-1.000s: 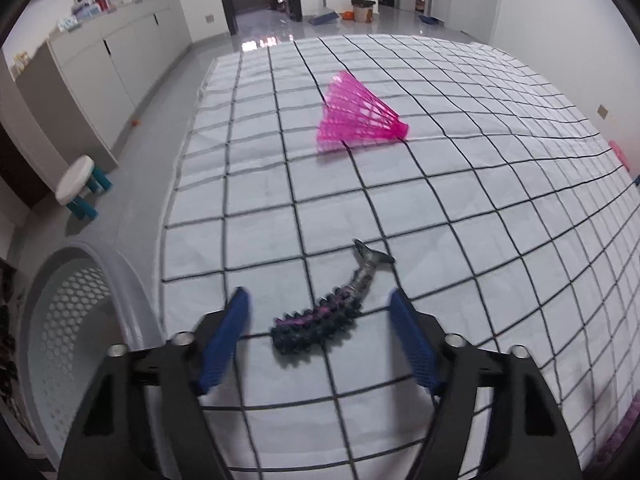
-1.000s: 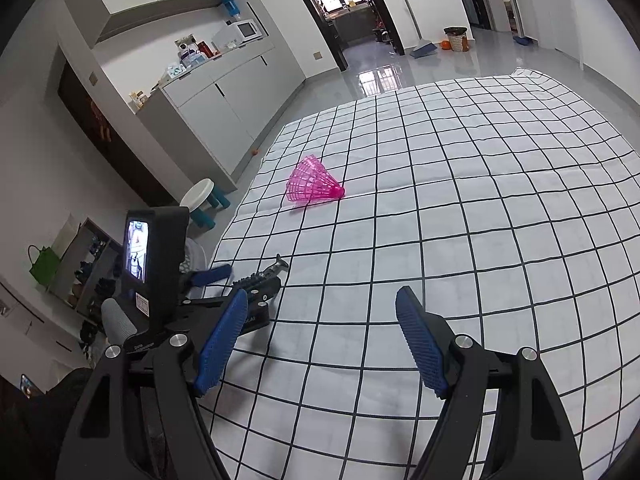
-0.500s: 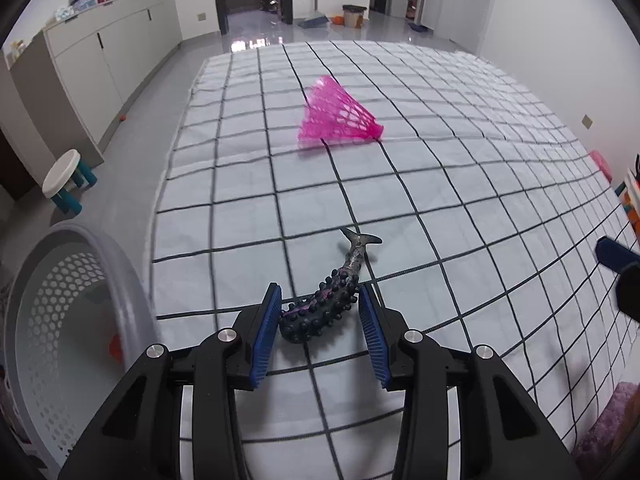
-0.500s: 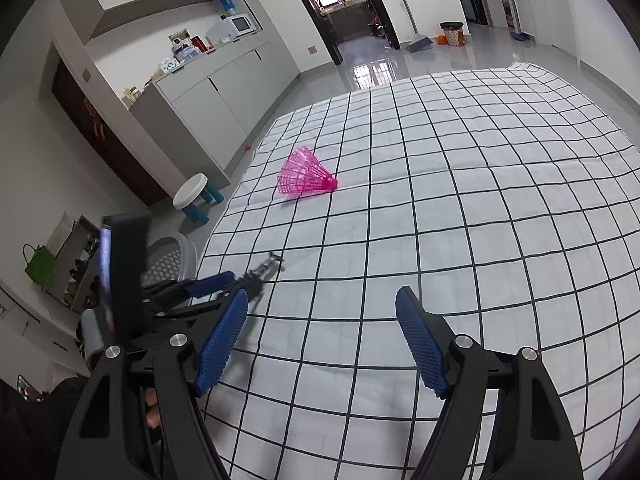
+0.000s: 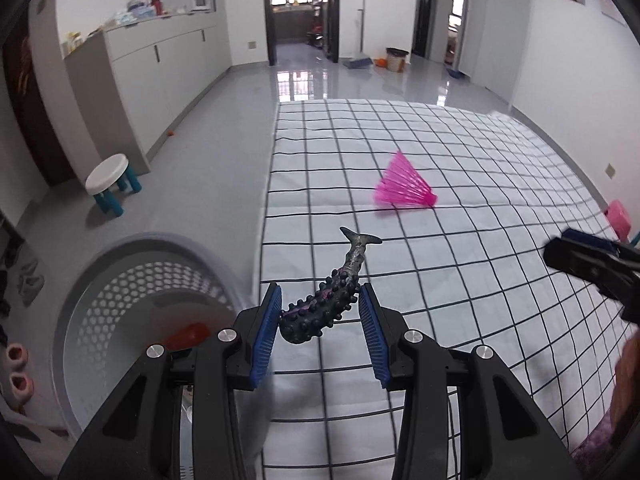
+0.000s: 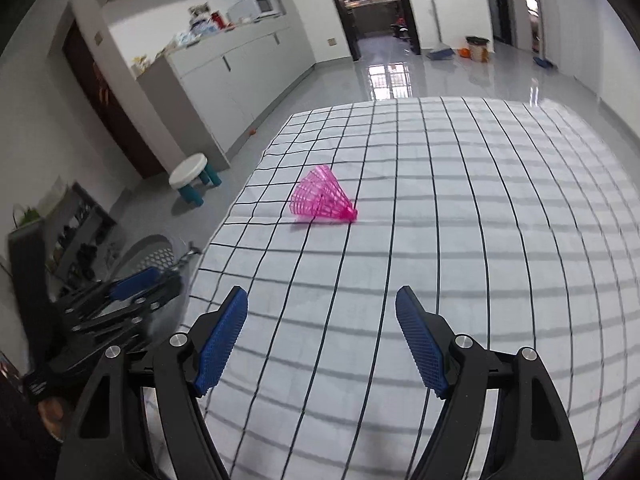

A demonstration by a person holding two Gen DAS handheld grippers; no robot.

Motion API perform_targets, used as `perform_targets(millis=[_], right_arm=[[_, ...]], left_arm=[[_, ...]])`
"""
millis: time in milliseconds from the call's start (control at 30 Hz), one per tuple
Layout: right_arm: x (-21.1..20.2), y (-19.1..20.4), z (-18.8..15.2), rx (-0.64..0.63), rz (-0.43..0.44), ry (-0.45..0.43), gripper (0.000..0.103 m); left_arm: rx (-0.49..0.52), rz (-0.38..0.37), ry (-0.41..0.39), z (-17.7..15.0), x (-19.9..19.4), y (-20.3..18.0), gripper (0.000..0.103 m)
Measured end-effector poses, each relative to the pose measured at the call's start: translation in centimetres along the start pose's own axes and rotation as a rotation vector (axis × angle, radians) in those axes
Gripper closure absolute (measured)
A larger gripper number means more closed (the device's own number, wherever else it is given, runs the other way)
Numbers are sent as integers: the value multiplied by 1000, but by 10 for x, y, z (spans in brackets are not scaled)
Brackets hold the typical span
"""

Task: Collect trash
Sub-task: 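Hold the beaded strip up with the left tool while the right tool grasps the pink shuttlecock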

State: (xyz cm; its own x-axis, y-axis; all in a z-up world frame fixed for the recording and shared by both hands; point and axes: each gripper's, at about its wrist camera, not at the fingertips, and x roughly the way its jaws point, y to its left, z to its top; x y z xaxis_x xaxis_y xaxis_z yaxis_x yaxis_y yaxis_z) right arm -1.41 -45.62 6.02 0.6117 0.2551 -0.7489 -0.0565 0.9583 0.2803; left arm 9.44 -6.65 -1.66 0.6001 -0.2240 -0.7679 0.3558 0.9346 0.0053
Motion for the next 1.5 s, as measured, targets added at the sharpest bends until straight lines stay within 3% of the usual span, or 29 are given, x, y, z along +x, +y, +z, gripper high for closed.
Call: perform_targets(millis=[233,467,800,1067,1133,1167,1233,1367,1500], right_arm=[[33,13,36,-151,-47,37,30],[82,20,73,-318,-30,110,30],[141,16,78,-419,-53,181,30],[169,15,79,-451,-71,185,30],[174,16,78,-457,-73,181,35],[176,17,78,-461,-70,184,45],[177,19,77,-457,-58,182,54],[174,23,74,-442,-50,176,61],[159,27,70,-392,-34,165,62]], left_arm=[[-14,16,-26,-3,-3,7,64],[-21,-1,-39,-3,-7,9,64],[-49,-14,-23,-3,-2,19,64],[-51,-12,-15,-3,1,17,64],[-49,-10,-14,-4,0,16,64],[-50,-9,-12,-4,1,16,64],[-51,-6,-8,-5,2,17,64],[-54,-3,-7,-4,2,17,64],[-60,1,-13,-2,-1,19,64]])
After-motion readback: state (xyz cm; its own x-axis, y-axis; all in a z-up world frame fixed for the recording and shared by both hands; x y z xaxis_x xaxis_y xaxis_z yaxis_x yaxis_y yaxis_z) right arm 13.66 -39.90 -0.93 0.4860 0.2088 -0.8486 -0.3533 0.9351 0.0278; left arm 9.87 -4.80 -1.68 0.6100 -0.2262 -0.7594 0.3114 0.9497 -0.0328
